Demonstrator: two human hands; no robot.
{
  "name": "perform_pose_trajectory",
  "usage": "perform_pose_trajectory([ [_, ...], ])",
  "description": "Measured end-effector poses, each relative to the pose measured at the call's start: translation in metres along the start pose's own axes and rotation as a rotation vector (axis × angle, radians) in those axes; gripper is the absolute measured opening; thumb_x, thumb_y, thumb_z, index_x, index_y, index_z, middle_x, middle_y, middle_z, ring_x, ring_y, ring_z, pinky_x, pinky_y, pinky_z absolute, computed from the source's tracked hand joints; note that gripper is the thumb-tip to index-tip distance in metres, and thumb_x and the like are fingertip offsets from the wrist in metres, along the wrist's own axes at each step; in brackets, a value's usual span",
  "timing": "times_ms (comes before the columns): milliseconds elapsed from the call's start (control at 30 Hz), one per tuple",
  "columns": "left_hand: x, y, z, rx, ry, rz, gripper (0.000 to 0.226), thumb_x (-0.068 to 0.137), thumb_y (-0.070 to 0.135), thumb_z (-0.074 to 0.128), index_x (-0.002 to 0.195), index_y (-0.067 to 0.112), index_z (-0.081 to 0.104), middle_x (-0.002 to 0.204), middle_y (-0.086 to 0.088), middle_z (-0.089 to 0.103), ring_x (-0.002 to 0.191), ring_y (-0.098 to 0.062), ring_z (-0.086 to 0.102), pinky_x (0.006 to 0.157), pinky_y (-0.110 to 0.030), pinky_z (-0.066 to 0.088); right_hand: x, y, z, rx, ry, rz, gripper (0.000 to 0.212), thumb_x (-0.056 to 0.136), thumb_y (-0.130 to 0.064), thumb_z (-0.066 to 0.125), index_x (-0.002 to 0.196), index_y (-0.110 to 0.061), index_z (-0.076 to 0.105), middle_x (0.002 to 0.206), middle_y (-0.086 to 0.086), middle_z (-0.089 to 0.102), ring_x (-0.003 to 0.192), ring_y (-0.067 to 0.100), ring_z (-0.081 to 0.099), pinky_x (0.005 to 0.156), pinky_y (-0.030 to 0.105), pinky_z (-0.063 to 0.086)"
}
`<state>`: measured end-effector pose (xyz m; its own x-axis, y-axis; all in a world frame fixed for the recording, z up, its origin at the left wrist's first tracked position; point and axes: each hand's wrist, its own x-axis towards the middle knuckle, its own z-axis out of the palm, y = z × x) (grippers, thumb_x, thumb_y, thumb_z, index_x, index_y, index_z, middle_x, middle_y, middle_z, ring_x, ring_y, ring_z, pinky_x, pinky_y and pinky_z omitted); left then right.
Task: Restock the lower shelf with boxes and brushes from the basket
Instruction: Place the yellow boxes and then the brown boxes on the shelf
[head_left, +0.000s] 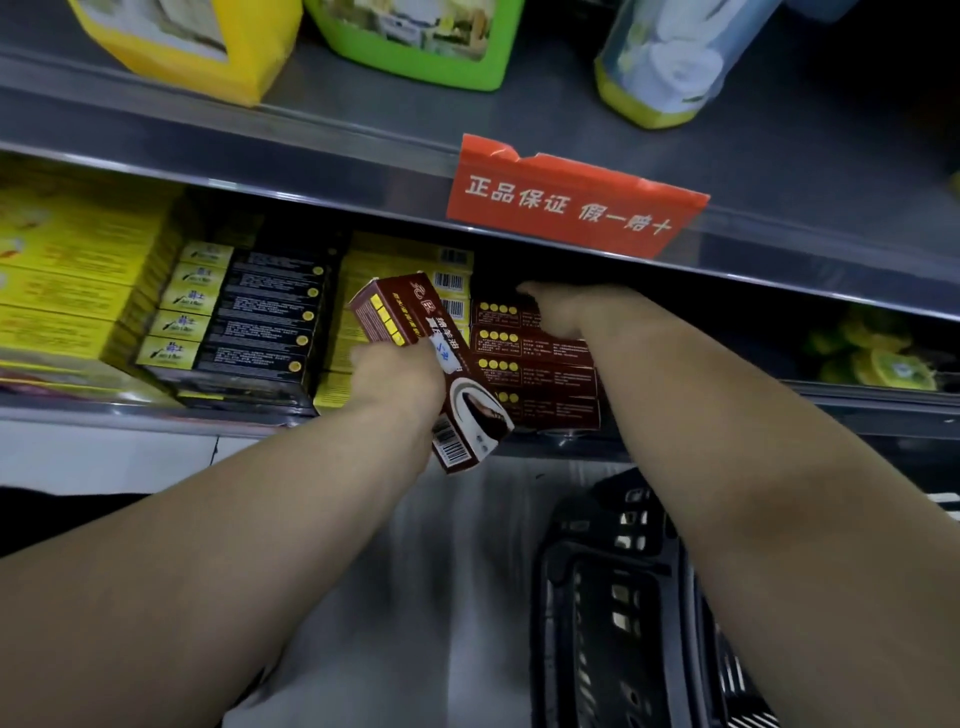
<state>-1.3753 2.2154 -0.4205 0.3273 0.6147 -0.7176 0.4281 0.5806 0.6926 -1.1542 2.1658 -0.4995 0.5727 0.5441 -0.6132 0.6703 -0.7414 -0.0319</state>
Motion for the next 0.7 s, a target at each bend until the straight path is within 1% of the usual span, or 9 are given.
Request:
perform_pose_trajectory([
  [100, 0.002, -0.003, 0.002, -0.083, -0.023, 0.022, 0.025, 0.094, 0.018, 0.051, 0.118, 0.01, 0.052, 0.103, -0.006, 0.063, 0.066, -0.013, 0.054, 0.048, -0.024, 0.038, -0.028, -0.015, -0.013, 0.287, -0.06, -0.101, 0.042, 0.096, -0.032, 0.047, 0.137, -0.023, 0.043, 0.14, 0.003, 0.045, 0.124, 0.024, 0.046, 0.096, 0.033, 0.038],
  [167, -0.002, -0.002, 0.002, -0.107, -0.07, 0.008, 0.011, 0.094, 0.017, 0.053, 0.101, 0.011, 0.058, 0.091, -0.005, 0.063, 0.069, -0.016, 0.057, 0.06, -0.031, 0.05, -0.053, -0.027, -0.016, 0.658, -0.32, -0.131, 0.043, 0.092, -0.047, 0.048, 0.125, -0.021, 0.054, 0.128, 0.003, 0.057, 0.114, 0.019, 0.054, 0.092, 0.033, 0.043],
  [200, -0.004, -0.001, 0.002, -0.117, -0.096, 0.001, 0.007, 0.093, 0.016, 0.054, 0.09, 0.013, 0.059, 0.088, -0.005, 0.064, 0.073, -0.019, 0.058, 0.073, -0.036, 0.054, -0.064, -0.03, -0.016, 0.781, -0.405, -0.145, 0.04, 0.092, -0.045, 0.049, 0.121, -0.018, 0.057, 0.12, 0.005, 0.061, 0.107, 0.018, 0.059, 0.09, 0.032, 0.047],
  [267, -0.005, -0.003, 0.002, -0.077, -0.137, 0.006, 0.014, 0.091, 0.015, 0.058, 0.077, 0.016, 0.058, 0.094, -0.008, 0.067, 0.082, -0.023, 0.062, 0.086, -0.038, 0.051, -0.075, -0.028, -0.018, 0.858, -0.413, -0.197, 0.029, 0.095, -0.031, 0.05, 0.117, -0.014, 0.058, 0.109, 0.008, 0.063, 0.095, 0.017, 0.062, 0.085, 0.031, 0.051],
  [333, -0.007, -0.004, 0.003, -0.023, -0.167, 0.021, 0.015, 0.089, 0.013, 0.061, 0.075, 0.017, 0.06, 0.097, -0.011, 0.069, 0.092, -0.028, 0.064, 0.092, -0.041, 0.05, -0.083, -0.026, -0.023, 0.958, -0.392, -0.225, 0.031, 0.093, -0.037, 0.048, 0.113, -0.016, 0.057, 0.111, 0.01, 0.061, 0.098, 0.021, 0.06, 0.086, 0.034, 0.05],
  [400, -0.009, -0.005, 0.004, -0.008, -0.187, 0.03, 0.016, 0.088, 0.009, 0.062, 0.073, 0.017, 0.06, 0.09, -0.009, 0.069, 0.092, -0.028, 0.065, 0.094, -0.043, 0.05, -0.088, -0.024, -0.03, 1.047, -0.485, -0.239, 0.044, 0.083, -0.05, 0.046, 0.113, -0.018, 0.055, 0.11, 0.008, 0.064, 0.098, 0.021, 0.063, 0.085, 0.035, 0.052],
  [533, -0.01, -0.006, 0.007, 0.02, -0.201, 0.017, 0.017, 0.088, 0.014, 0.063, 0.072, 0.016, 0.057, 0.091, -0.01, 0.067, 0.094, -0.029, 0.064, 0.094, -0.043, 0.049, -0.095, -0.024, -0.025, 1.097, -0.651, -0.296, 0.035, 0.078, -0.023, 0.057, 0.114, -0.019, 0.054, 0.096, 0.003, 0.073, 0.087, 0.016, 0.07, 0.072, 0.029, 0.057],
  [633, -0.009, -0.005, 0.009, 0.104, -0.206, 0.078, 0.017, 0.089, 0.024, 0.062, 0.077, 0.013, 0.057, 0.091, -0.009, 0.06, 0.09, -0.025, 0.058, 0.086, -0.034, 0.048, -0.092, -0.023, -0.027, 1.157, -0.495, -0.229, 0.028, 0.085, -0.017, 0.056, 0.112, -0.012, 0.056, 0.098, 0.009, 0.072, 0.085, 0.019, 0.069, 0.076, 0.032, 0.058],
  [700, -0.011, -0.005, 0.01, 0.189, -0.22, 0.142, 0.026, 0.09, 0.03, 0.059, 0.108, 0.012, 0.059, 0.092, -0.003, 0.058, 0.084, -0.018, 0.057, 0.068, -0.02, 0.043, -0.088, -0.018, -0.031, 1.06, -0.221, -0.143, 0.02, 0.09, -0.026, 0.056, 0.105, -0.013, 0.059, 0.11, 0.015, 0.067, 0.088, 0.022, 0.065, 0.084, 0.032, 0.053],
])
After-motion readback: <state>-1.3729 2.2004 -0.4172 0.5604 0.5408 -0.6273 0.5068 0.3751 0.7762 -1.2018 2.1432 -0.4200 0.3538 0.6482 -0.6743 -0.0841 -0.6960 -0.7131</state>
